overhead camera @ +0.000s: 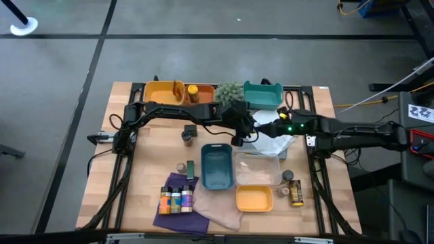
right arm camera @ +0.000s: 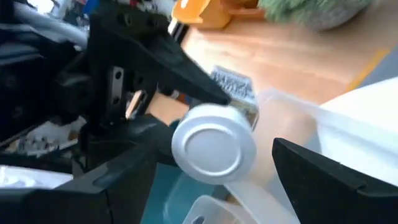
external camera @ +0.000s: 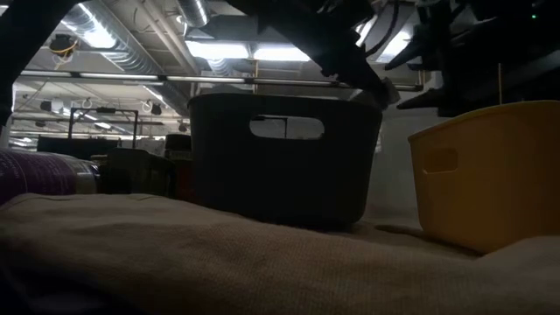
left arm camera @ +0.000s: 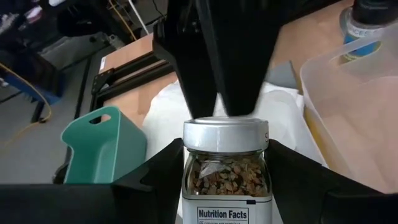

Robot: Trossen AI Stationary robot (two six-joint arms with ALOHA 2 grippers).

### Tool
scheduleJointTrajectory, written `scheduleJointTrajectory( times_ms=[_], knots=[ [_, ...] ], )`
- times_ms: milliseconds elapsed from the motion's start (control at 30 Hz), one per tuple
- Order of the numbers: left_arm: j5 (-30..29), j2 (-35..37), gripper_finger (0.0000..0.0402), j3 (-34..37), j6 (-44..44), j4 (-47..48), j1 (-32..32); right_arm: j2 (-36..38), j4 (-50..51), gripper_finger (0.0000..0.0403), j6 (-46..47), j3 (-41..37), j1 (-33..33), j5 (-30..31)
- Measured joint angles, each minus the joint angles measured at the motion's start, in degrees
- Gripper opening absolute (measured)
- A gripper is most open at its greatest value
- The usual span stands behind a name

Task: Sort spices by type
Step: Put the white seasoning bottle into the green bin

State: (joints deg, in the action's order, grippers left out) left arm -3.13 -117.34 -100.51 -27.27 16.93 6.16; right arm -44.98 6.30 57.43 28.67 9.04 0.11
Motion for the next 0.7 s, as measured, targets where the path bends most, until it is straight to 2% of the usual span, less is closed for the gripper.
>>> scheduleJointTrajectory(
  times_ms=[200, 700],
  knots=[
    [-0.70, 0.00, 0.0190, 0.00, 0.07, 0.02, -0.44, -4.26, -2.06, 0.0317, -0.28, 0.68, -0.02, -0.95],
    [-1.21, 0.00, 0.0190, 0.02, 2.55, 0.47, -1.21, -8.45, -4.27, 0.0314, -2.90, 0.80, -0.07, 4.74]
  ],
)
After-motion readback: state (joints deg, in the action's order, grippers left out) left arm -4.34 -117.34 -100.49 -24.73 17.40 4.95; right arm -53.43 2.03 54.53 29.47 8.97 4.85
